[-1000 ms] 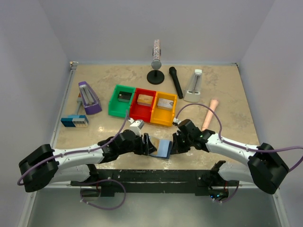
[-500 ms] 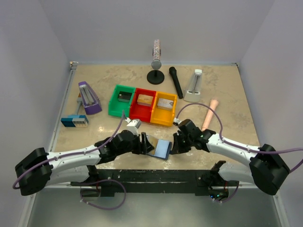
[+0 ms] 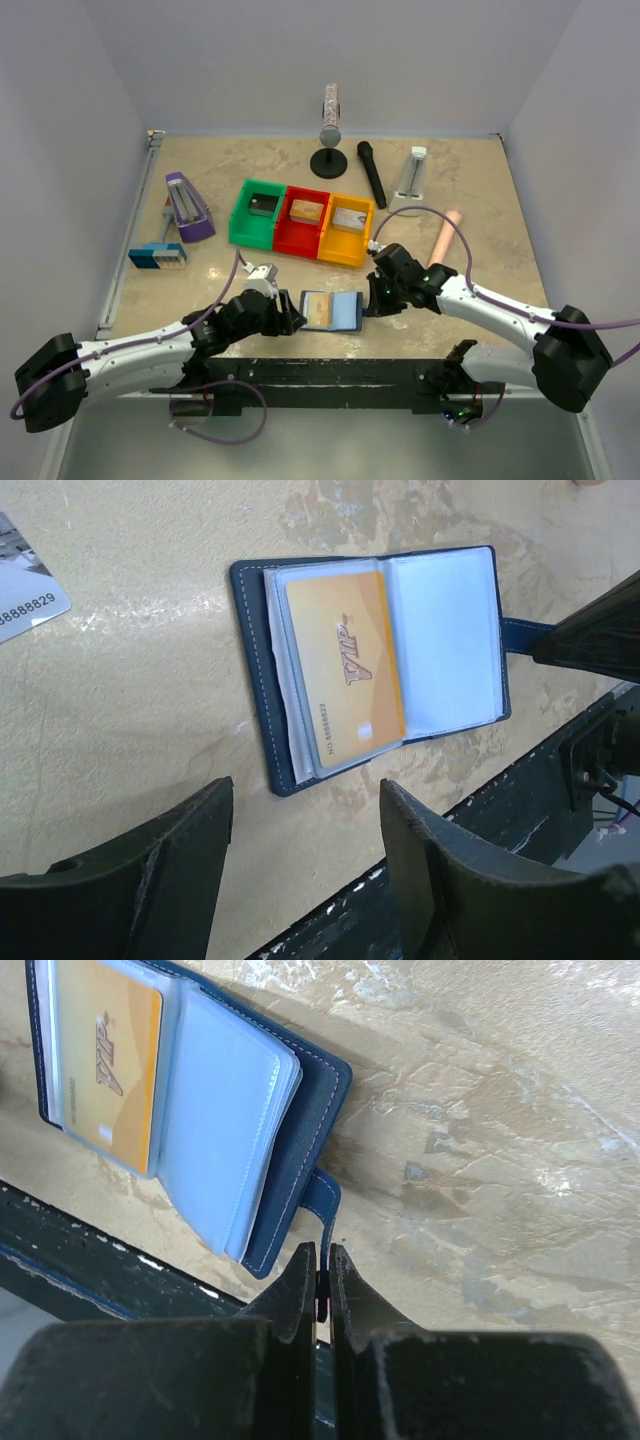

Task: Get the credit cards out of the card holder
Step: Remove the credit card from the card holder.

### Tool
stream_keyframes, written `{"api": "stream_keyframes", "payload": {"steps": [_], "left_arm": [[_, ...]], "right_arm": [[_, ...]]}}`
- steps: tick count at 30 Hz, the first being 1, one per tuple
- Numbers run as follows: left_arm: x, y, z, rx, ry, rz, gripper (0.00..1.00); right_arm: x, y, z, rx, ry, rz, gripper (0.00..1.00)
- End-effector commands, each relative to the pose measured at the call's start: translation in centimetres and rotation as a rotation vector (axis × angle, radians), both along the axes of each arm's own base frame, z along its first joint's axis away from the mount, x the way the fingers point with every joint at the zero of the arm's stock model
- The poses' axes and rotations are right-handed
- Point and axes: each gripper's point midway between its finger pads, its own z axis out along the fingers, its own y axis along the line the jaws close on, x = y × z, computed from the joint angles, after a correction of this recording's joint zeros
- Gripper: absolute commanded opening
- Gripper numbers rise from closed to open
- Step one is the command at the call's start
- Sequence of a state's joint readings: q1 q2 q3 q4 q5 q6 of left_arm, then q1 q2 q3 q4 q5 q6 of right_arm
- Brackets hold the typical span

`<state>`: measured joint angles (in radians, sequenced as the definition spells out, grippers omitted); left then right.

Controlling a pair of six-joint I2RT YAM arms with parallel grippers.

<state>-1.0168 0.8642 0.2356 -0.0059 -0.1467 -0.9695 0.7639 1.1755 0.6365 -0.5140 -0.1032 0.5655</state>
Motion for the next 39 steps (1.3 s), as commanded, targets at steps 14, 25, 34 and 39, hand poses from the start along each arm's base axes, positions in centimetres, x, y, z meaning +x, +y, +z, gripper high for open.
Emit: {"api": "stream_keyframes", "payload": {"steps": [14, 25, 34, 39], "left_arm": [[0.3, -1.6, 2.1, -0.107, -0.050, -0.031, 0.63], [0.4, -1.7, 2.5, -0.125, -0.062, -0.028, 0.63], [1.4, -4.2, 3.8, -0.131, -0.068, -0.061, 0.59], [2.2, -5.1, 3.2, -0.098, -0.062, -0.063, 0.56]], "right_arm": [[0.3, -1.9, 1.7, -0.097, -0.026, -0.020, 0.34], [0.7, -0.9, 6.0, 0.032, -0.150, 0.024, 0.48], [0.3, 6.4, 7.9, 0.465, -0.127, 0.100, 0.18], [1.0, 7.0, 4.7, 0.462, -0.061, 0.010, 0.15]]}}
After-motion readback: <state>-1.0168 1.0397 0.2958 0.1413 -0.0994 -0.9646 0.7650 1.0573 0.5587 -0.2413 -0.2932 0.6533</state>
